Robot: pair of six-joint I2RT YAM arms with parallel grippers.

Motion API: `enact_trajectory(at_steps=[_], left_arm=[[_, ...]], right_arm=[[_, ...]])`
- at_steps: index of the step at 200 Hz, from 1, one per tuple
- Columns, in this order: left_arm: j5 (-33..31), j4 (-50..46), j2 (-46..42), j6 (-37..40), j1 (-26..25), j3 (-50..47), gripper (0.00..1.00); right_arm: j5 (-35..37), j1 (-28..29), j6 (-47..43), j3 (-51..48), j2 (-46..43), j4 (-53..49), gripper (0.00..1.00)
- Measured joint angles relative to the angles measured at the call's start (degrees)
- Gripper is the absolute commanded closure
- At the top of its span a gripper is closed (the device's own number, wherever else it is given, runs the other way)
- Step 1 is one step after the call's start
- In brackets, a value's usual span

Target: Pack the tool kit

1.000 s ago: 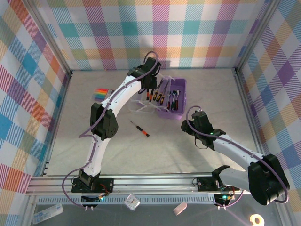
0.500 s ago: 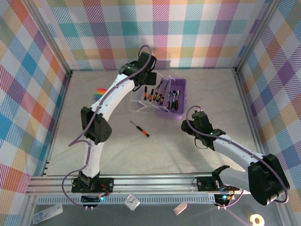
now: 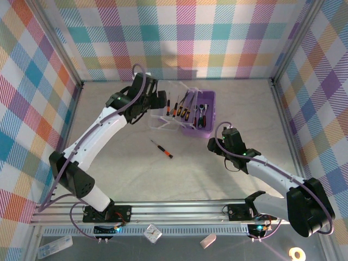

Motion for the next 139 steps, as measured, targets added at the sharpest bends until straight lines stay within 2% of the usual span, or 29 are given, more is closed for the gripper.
enact_trajectory(at_steps=[28,54,79,118,126,139], left_arm=[[-0.07,0.81,-6.47,-6.64,0.0,-11.34,0.18],[3.69,4.83,-13.14,-16.06,-0.26,-27.91,0.23],[7.17,8.48,-11.43,-23.63,-1.64,-38.27,0.23],[10.12,14.95,-1.68,-29.31,-5.77,-38.25,0.21],[10.38,15.72,0.48,-29.94,-6.8,-36.72,0.22],[10.36,16.26,3.76,-31.54,-8.07,-33.79,0.3]], right_arm=[[-1.2,0.0,-0.13,-0.02,0.0,1.14,0.43],[-3.19,0.02,-0.52,-0.13,0.02,2.84,0.44],[-6.45,0.55,-1.55,-0.9,0.15,5.9,0.44],[-10.27,1.62,-2.73,-1.11,2.73,8.92,0.43],[-10.38,1.62,-2.93,-1.11,3.32,8.92,0.43],[-10.38,1.62,-3.13,-1.11,3.67,8.85,0.43]])
